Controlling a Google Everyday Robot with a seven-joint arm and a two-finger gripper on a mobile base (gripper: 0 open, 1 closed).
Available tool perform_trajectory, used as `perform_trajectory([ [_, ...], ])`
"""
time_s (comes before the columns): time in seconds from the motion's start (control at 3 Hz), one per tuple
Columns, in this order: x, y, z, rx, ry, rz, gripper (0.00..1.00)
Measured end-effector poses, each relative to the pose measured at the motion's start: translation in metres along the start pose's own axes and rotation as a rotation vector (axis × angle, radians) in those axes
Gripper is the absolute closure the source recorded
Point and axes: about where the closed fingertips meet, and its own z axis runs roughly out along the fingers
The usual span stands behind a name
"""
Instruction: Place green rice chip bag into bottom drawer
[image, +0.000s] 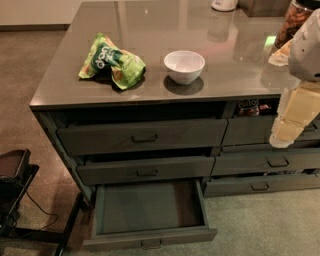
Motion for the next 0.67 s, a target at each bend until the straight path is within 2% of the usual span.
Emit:
perform_trajectory([
  [0.33,0.000,0.000,0.000,0.000,0.000,0.000,0.00],
  [0.67,-0.011,-0.008,0.001,0.018,-0.024,-0.007,0.00],
])
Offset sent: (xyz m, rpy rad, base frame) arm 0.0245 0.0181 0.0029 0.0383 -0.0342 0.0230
